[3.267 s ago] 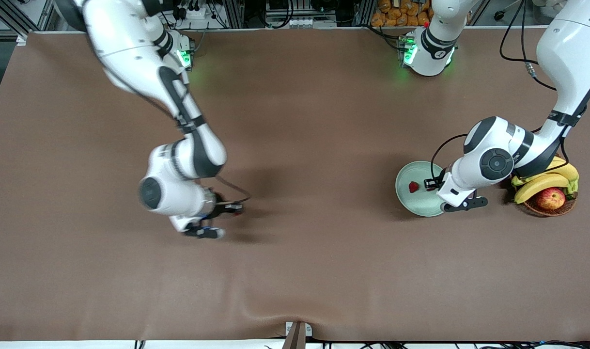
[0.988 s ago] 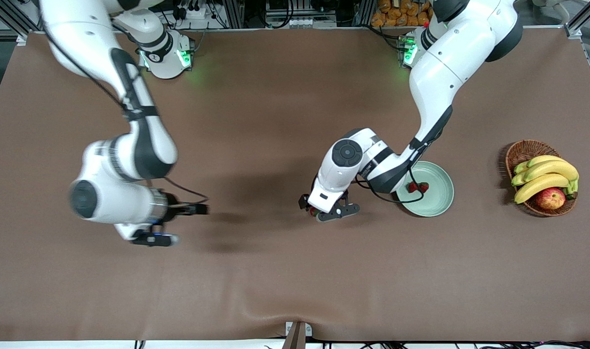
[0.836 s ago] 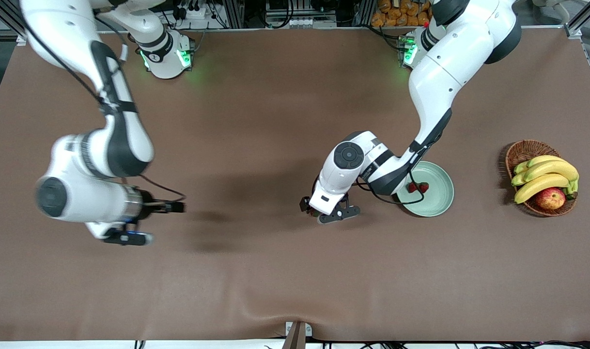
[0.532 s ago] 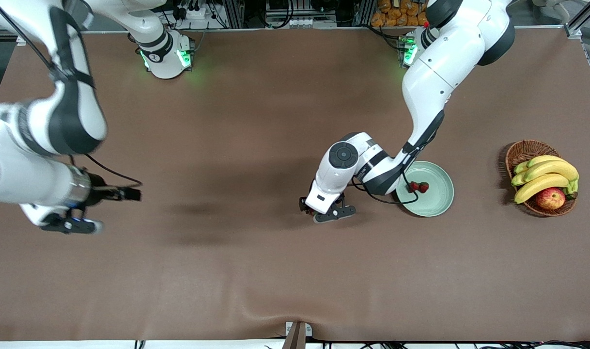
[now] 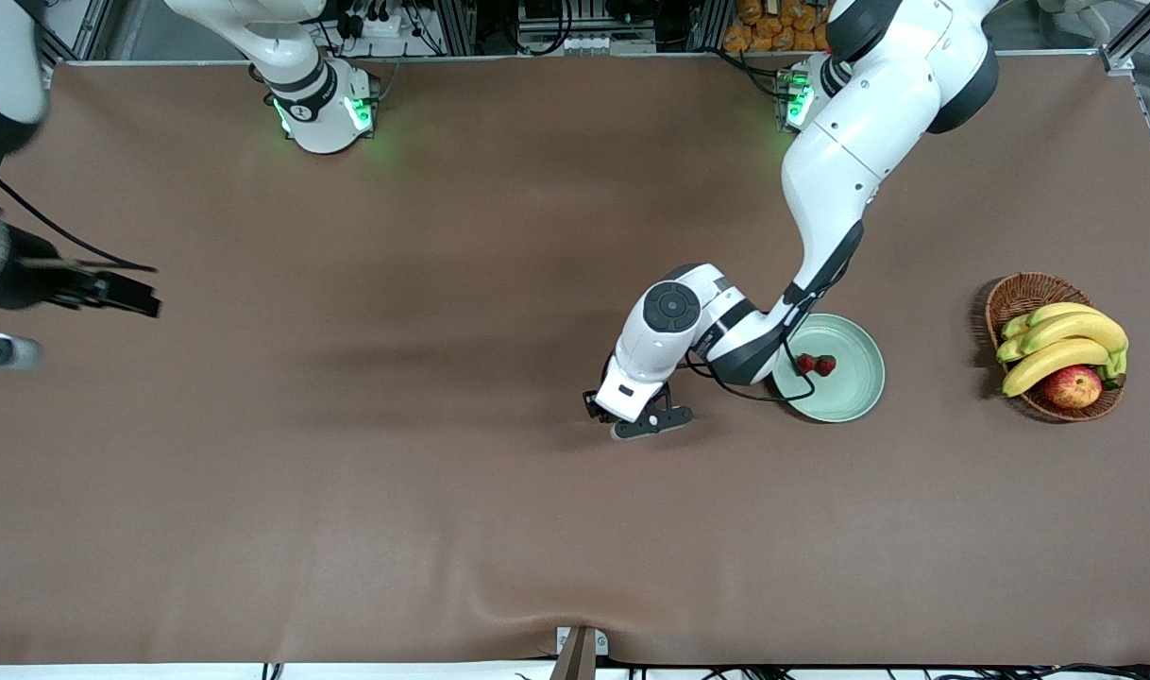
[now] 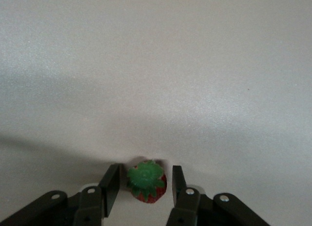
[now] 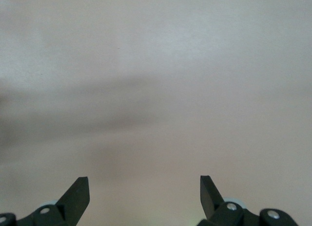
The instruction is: Collect all strawberries into plate
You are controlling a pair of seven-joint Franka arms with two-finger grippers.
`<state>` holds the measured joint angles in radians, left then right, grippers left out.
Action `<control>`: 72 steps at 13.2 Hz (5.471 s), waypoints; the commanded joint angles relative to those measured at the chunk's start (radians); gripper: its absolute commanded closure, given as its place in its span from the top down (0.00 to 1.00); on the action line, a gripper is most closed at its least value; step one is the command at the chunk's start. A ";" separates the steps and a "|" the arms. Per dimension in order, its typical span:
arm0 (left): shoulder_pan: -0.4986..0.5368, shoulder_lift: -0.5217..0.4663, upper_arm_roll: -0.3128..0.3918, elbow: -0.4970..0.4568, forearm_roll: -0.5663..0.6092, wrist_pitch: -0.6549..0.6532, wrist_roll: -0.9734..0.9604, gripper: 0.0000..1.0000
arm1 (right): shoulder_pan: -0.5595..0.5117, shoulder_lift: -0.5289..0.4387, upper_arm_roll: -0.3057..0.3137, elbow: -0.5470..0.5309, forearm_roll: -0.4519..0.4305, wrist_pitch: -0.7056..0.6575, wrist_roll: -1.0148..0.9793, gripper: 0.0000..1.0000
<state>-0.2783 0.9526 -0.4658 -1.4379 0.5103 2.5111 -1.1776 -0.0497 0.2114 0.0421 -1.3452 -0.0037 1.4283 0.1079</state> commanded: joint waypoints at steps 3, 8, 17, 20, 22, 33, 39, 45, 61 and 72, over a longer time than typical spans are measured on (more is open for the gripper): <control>0.001 -0.004 0.010 0.036 0.005 0.006 0.012 0.00 | -0.018 -0.043 -0.025 -0.011 -0.027 -0.002 -0.093 1.00; 0.300 -0.231 -0.196 -0.210 -0.006 -0.072 0.044 0.00 | 0.059 -0.061 -0.145 -0.014 -0.010 0.020 -0.094 1.00; 0.814 -0.291 -0.554 -0.357 0.080 -0.612 0.375 0.08 | 0.060 -0.066 -0.140 -0.026 0.039 -0.006 -0.117 1.00; 0.811 -0.278 -0.498 -0.383 0.181 -0.617 0.383 0.10 | 0.062 -0.067 -0.140 -0.037 0.034 -0.023 -0.116 1.00; 0.809 -0.256 -0.475 -0.381 0.226 -0.604 0.392 0.17 | 0.059 -0.069 -0.140 -0.034 0.033 -0.043 -0.114 1.00; 0.804 -0.320 -0.459 -0.335 0.228 -0.520 0.397 1.00 | 0.071 -0.060 -0.120 -0.029 0.001 -0.035 -0.105 1.00; 0.806 -0.397 -0.574 -0.135 0.111 -0.716 0.397 1.00 | 0.063 -0.056 -0.123 -0.026 0.001 -0.032 -0.102 1.00; 0.803 -0.399 -0.623 -0.007 0.088 -0.824 0.398 1.00 | 0.076 -0.061 -0.117 -0.022 0.005 -0.043 -0.054 1.00; 0.225 -0.868 0.376 0.005 -0.457 -1.054 0.946 1.00 | 0.077 -0.064 -0.111 -0.019 0.028 -0.060 -0.068 1.00; 0.255 -0.934 0.406 -0.058 -0.477 -1.019 1.078 1.00 | 0.077 -0.064 -0.113 -0.017 0.021 -0.088 -0.070 1.00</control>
<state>-0.0240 0.0434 -0.0634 -1.4709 0.0414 1.4744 -0.1172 0.0269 0.1640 -0.0709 -1.3582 0.0179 1.3505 0.0334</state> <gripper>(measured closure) 0.000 0.000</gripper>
